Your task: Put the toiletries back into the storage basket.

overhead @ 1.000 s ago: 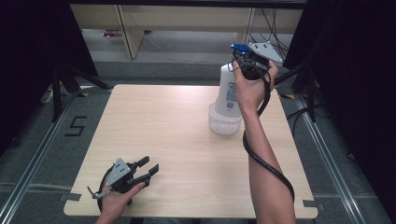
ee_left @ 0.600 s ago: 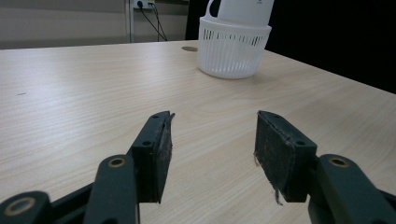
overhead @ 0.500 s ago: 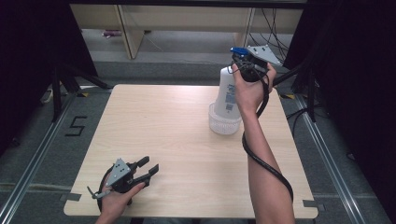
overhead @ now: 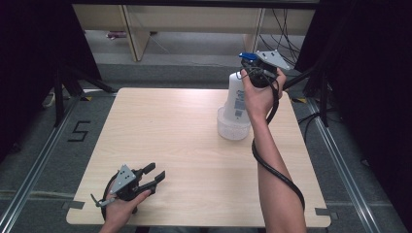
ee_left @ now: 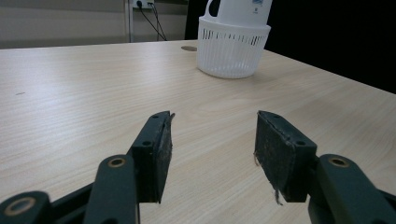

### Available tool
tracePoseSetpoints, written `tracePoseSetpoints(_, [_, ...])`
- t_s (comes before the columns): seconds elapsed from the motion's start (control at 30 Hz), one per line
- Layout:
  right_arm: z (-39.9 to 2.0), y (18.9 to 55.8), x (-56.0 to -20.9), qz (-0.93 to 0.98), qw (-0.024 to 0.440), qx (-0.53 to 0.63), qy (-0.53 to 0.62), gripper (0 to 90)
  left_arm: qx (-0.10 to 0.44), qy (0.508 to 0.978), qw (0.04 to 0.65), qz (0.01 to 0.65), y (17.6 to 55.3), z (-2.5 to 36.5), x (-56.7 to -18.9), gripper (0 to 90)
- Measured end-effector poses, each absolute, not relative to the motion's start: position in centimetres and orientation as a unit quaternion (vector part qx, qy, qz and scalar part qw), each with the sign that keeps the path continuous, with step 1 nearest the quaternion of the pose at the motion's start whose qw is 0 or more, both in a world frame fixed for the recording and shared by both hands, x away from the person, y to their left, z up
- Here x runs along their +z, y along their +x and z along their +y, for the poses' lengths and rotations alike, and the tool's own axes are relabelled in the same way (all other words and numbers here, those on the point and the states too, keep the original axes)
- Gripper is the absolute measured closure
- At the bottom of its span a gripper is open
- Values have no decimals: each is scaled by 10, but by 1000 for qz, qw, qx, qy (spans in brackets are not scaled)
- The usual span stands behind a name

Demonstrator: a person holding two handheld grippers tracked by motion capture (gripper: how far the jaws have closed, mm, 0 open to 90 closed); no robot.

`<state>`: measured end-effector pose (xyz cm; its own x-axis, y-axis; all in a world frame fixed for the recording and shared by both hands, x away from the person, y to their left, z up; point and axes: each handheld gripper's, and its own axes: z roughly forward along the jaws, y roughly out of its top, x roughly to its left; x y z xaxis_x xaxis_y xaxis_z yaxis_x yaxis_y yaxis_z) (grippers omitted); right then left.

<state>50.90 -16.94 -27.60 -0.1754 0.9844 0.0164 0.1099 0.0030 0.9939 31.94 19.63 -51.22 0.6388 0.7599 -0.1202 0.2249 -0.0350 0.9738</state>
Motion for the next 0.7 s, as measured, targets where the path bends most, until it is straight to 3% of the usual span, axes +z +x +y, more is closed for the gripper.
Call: tracePoseSetpoints(0.7, [-171,511,-287,572,421,508,488,603,225,683,594,360,319,196,-512,456])
